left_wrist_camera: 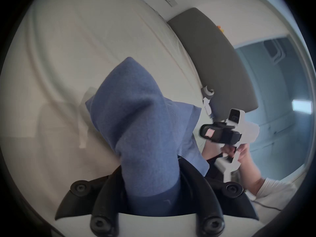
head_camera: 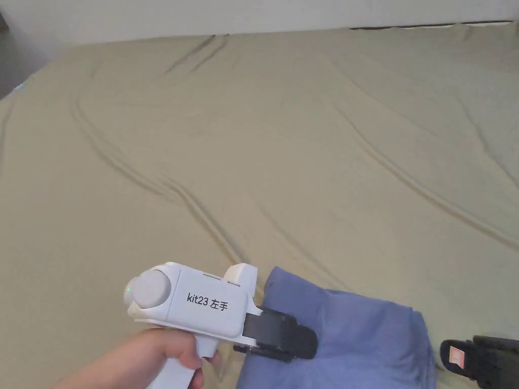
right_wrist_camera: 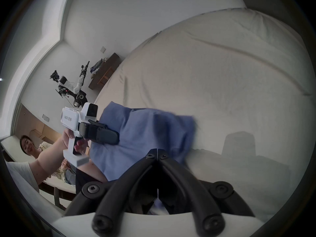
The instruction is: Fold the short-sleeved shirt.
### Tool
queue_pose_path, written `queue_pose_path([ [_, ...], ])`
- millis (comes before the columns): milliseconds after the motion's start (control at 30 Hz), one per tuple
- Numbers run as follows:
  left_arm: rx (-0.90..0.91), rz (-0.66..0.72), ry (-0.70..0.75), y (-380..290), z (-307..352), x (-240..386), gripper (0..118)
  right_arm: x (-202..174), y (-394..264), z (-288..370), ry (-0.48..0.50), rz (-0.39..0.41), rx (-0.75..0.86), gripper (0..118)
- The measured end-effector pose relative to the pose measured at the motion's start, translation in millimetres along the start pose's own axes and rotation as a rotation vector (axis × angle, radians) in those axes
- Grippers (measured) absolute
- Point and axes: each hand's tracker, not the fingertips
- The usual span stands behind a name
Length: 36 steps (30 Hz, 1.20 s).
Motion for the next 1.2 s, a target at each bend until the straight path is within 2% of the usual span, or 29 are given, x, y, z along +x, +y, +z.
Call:
queue_pose_path([
  [200, -0.010, -0.034, 0.354, 3.9, 140.7, -42.8, 20, -48.2, 1.1, 23.9, 0.029, 0.097, 0.026, 0],
  [400, -0.071, 0.023, 0.779, 0.2, 239.6, -113.9, 20, -70.0, -8.2, 31.5, 0.032, 0.113, 0.051, 0],
  [600, -0.161, 0.162, 1.147, -15.8, 287.6, -194.3, 19, -46.7, -13.5, 32.9, -0.020, 0.110, 0.024, 0],
  [700, -0.281, 0.136, 1.314, -28.1, 293.1, -215.1, 19, -44.8, -13.6, 33.4, -0.051, 0.107, 0.014, 0],
  [733, -0.281, 0.144, 1.324, -31.5, 295.3, -218.1, 19, -45.1, -12.2, 33.9, -0.053, 0.108, 0.015, 0],
  [767, -0.261, 0.159, 1.297, -34.0, 298.7, -219.6, 25, -45.4, -11.4, 34.3, -0.058, 0.109, 0.017, 0],
  [800, -0.229, 0.178, 1.279, -36.6, 303.7, -218.8, 41, -46.4, -10.2, 34.3, -0.060, 0.113, 0.019, 0],
  [833, -0.168, 0.190, 1.302, -37.3, 308.2, -217.6, 76, -47.5, -9.3, 34.2, -0.061, 0.122, 0.021, 0],
  [867, -0.125, 0.189, 1.320, -37.1, 311.9, -214.5, 99, -48.8, -8.0, 34.7, -0.061, 0.128, 0.026, 0],
  [900, -0.091, 0.155, 1.318, -37.2, 314.3, -207.9, 112, -49.5, -7.1, 34.2, -0.057, 0.132, 0.027, 0],
  [1033, 0.052, 0.073, 1.335, -29.8, 316.6, -167.0, 113, -55.1, -4.7, 32.9, -0.050, 0.170, 0.040, 0],
  [1133, 0.234, 0.047, 1.253, -25.1, 300.0, -113.0, 111, -55.2, -1.9, 39.0, -0.064, 0.199, 0.070, 0],
  [1167, 0.300, 0.046, 1.206, -23.6, 290.7, -93.7, 102, -53.7, -0.3, 42.3, -0.071, 0.199, 0.091, 0],
  [1200, 0.325, 0.040, 1.149, -22.0, 281.5, -73.8, 81, -52.5, 1.5, 45.6, -0.084, 0.205, 0.106, 0],
])
